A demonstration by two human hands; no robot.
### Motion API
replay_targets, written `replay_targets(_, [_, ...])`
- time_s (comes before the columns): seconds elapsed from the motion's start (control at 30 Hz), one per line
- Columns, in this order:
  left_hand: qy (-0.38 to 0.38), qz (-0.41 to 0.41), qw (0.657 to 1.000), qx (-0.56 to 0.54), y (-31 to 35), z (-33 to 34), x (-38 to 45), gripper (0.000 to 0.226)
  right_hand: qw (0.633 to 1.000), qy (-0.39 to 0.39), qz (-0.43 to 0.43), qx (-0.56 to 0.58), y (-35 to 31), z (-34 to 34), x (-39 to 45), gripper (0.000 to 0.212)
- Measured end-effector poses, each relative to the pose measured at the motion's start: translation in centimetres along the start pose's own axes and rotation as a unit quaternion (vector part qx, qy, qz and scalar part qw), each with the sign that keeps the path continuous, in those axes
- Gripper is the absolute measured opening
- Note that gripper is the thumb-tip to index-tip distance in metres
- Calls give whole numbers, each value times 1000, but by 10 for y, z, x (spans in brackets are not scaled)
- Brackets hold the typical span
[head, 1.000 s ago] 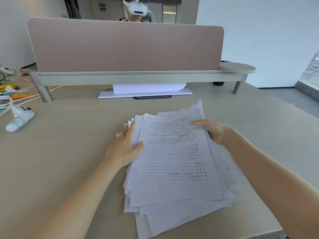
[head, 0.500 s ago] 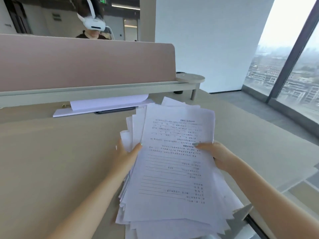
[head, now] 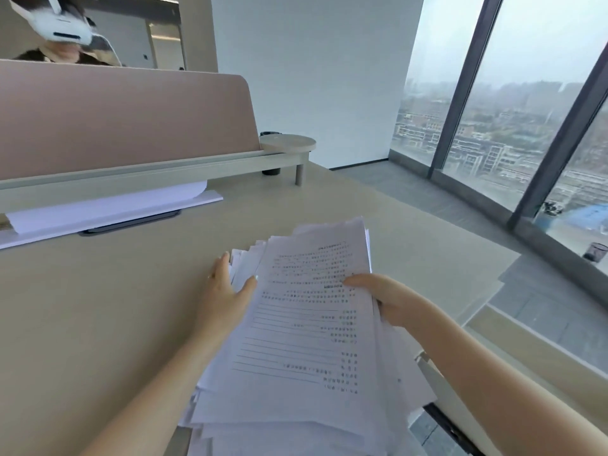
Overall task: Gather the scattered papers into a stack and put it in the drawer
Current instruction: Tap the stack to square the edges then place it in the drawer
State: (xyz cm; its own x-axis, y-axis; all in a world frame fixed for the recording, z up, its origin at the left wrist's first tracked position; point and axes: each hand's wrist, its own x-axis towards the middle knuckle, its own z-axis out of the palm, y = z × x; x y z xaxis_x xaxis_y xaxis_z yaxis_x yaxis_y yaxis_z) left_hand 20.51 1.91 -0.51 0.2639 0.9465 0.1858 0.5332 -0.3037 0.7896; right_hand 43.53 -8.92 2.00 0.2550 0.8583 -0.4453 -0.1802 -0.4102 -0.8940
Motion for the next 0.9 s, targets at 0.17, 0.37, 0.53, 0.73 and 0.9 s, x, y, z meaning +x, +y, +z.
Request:
replay_targets(0.17, [-18,10,1000,-19,3,11,7,70,994,-102,0,25,-3,-18,-11,49])
replay_targets(0.37, [-21,-11,999,-36,8,27,13,72,998,53,-36,12,15,-28,-5,41])
replay_targets(0.53, [-9,-88,991,-104,12,25,18,90,984,47,-162,64,11,-31,-22,47])
replay_targets(0.73, [-133,-108,928,-330,50,8,50,79,943,103,-315,27,-40,-32,-51,32])
replay_targets(0.9, [-28,86,919,-384,150,-37,67,17,895,156,-414,56,-104,-34,-77,17])
